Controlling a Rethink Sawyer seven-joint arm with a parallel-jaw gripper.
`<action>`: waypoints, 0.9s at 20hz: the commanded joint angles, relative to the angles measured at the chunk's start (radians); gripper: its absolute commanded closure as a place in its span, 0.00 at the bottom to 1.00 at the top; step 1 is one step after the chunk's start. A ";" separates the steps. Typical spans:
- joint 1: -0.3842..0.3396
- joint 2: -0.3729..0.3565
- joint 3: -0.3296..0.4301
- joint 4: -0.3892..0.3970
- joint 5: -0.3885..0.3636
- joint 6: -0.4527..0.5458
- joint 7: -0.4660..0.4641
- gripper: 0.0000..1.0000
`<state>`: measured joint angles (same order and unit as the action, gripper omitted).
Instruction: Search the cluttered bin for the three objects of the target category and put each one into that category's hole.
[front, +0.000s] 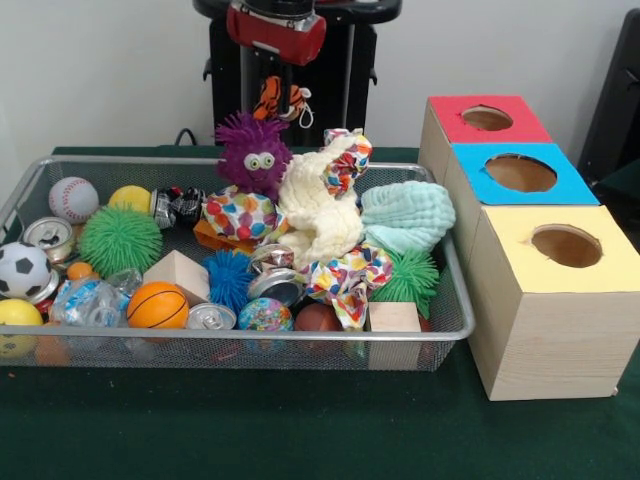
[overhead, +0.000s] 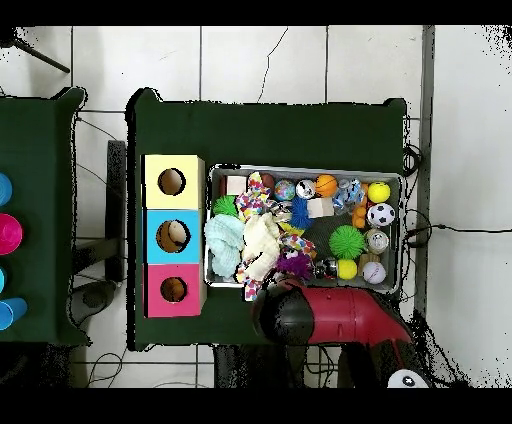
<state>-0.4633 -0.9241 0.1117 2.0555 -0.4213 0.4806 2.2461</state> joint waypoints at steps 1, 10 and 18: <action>0.095 0.007 -0.077 0.046 0.106 0.035 0.248 1.00; 0.213 -0.012 -0.177 0.049 0.208 0.070 0.264 1.00; 0.073 0.162 -0.133 -0.274 -0.005 -0.122 -0.039 1.00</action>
<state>-0.2858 -0.9009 -0.0389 2.0211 -0.3175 0.4723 2.2637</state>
